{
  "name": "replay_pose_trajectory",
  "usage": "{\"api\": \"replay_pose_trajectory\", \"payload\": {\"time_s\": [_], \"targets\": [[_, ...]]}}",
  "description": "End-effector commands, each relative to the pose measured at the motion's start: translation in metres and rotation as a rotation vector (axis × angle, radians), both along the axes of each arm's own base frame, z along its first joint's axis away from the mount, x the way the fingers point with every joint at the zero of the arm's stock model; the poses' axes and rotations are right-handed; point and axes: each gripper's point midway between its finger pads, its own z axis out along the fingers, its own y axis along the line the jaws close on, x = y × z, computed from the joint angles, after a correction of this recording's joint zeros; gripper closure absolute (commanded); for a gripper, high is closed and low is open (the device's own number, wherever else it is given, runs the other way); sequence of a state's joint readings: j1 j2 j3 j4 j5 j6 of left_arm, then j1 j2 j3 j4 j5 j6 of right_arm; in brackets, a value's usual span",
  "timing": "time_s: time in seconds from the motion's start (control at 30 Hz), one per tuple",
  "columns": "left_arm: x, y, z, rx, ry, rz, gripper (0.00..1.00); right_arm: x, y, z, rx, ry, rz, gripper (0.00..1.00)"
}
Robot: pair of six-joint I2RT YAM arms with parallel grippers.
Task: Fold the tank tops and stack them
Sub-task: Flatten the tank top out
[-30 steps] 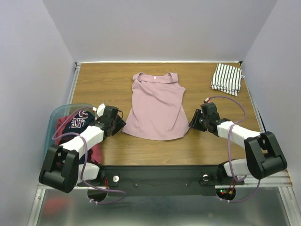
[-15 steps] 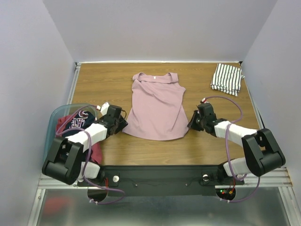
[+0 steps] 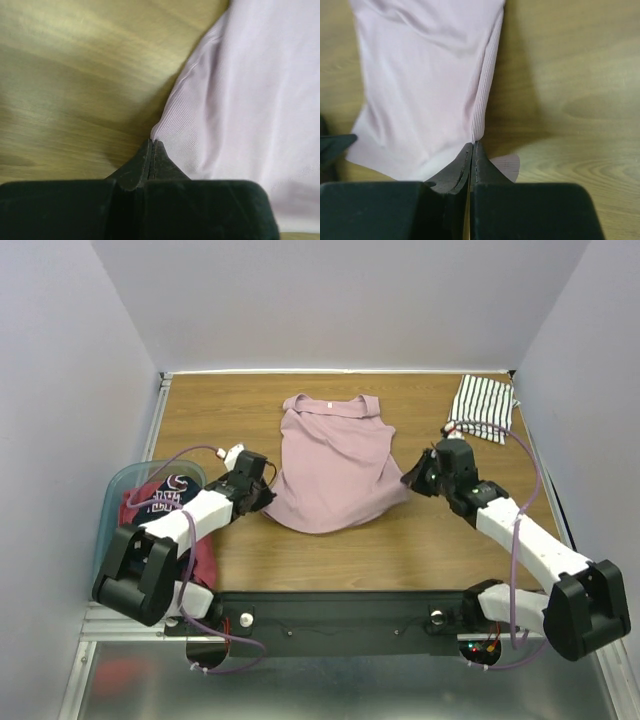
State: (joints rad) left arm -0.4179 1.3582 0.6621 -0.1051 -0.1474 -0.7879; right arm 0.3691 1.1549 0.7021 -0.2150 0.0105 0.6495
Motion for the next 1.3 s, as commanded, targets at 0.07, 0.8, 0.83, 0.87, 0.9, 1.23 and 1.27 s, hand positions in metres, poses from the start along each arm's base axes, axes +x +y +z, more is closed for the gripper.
{"api": "replay_pose_trajectory", "payload": {"time_s": [0.07,0.8,0.83,0.87,0.9,1.23,1.27], "targets": [[0.021,-0.003,0.070,0.011,-0.147,-0.037,1.00,0.023,0.000,0.075,0.023,-0.125,-0.046,1.00],[-0.019,-0.008,0.046,-0.021,-0.061,-0.161,0.57,-0.048,-0.046,-0.042,-0.174,0.234,-0.128,0.42],[-0.020,-0.006,0.045,-0.013,-0.055,-0.158,0.55,-0.050,-0.046,-0.043,-0.175,0.238,-0.127,0.42],[-0.024,-0.003,0.041,-0.003,-0.038,-0.151,0.54,-0.056,-0.046,-0.048,-0.165,0.252,-0.119,0.44],[-0.027,-0.001,0.038,0.001,-0.027,-0.147,0.53,-0.060,-0.044,-0.051,-0.158,0.264,-0.112,0.48],[-0.052,0.017,0.007,0.018,0.064,-0.044,0.50,-0.080,-0.035,-0.084,-0.117,0.346,-0.063,0.61],[-0.052,0.017,0.007,0.019,0.063,-0.037,0.50,-0.081,-0.034,-0.086,-0.118,0.348,-0.060,0.59]]}}
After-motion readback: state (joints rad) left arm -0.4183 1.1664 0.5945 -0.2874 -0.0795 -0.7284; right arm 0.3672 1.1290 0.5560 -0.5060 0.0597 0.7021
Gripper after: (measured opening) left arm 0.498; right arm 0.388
